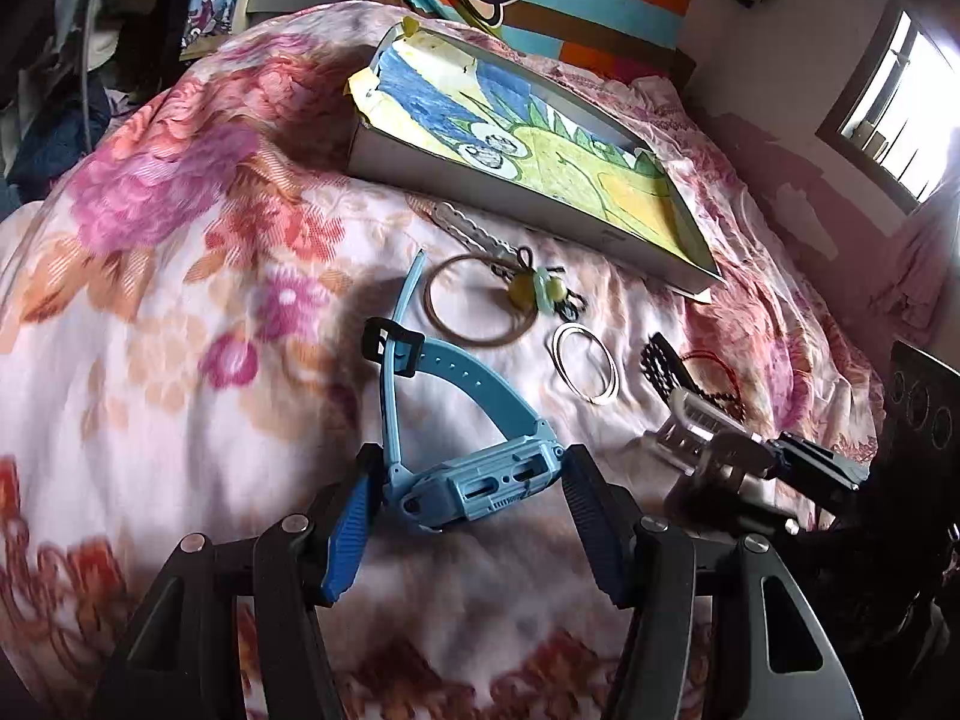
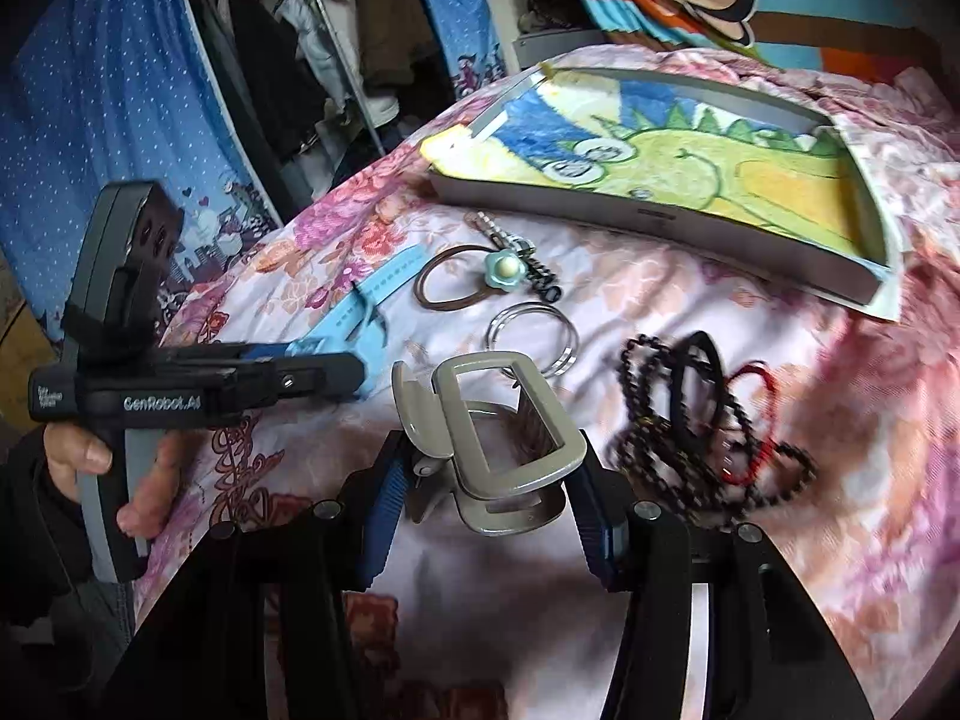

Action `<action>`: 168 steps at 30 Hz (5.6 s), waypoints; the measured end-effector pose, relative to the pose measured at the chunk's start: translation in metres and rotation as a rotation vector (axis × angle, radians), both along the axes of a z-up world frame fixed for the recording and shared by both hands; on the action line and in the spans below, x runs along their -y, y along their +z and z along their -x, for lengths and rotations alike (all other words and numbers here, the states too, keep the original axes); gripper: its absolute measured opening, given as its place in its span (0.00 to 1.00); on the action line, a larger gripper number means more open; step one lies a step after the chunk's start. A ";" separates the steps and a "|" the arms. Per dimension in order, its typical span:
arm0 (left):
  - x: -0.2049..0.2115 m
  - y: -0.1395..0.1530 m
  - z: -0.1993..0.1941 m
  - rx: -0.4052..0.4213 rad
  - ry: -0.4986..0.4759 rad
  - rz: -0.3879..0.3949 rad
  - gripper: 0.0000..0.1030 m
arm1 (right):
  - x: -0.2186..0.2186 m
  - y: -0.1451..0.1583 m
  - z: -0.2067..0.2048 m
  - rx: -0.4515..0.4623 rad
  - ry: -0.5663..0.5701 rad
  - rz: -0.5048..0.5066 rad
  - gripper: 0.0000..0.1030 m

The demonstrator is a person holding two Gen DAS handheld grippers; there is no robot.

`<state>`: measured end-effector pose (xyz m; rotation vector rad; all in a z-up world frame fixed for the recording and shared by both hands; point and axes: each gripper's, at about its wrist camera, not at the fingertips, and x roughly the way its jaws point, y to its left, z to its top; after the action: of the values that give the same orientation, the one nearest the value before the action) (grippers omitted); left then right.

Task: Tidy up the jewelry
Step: 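Carry the watch with the left tool into the tray while the right tool carries the clip there, then open both tools and lift them away from the tray, then grasp the silver hoop rings with the left tool while the right tool grasps the red hair tie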

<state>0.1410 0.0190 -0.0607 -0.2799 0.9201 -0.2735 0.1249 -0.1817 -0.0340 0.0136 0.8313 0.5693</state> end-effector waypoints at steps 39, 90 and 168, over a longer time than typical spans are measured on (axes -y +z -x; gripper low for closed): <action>0.022 0.048 -0.156 0.237 0.063 -0.043 0.56 | 0.018 0.018 -0.175 0.160 -0.291 -0.044 0.44; 0.041 0.078 0.092 0.545 0.040 -0.245 1.00 | 0.068 0.070 0.090 0.413 -0.362 0.049 0.98; 0.071 -0.010 -0.066 -0.037 -0.200 -0.067 0.32 | 0.071 -0.024 -0.059 -0.035 -0.222 0.071 0.19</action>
<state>0.2069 -0.0522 -0.0705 -0.1310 0.9934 -0.4220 0.1837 -0.2523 -0.0575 0.0503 0.8711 0.3306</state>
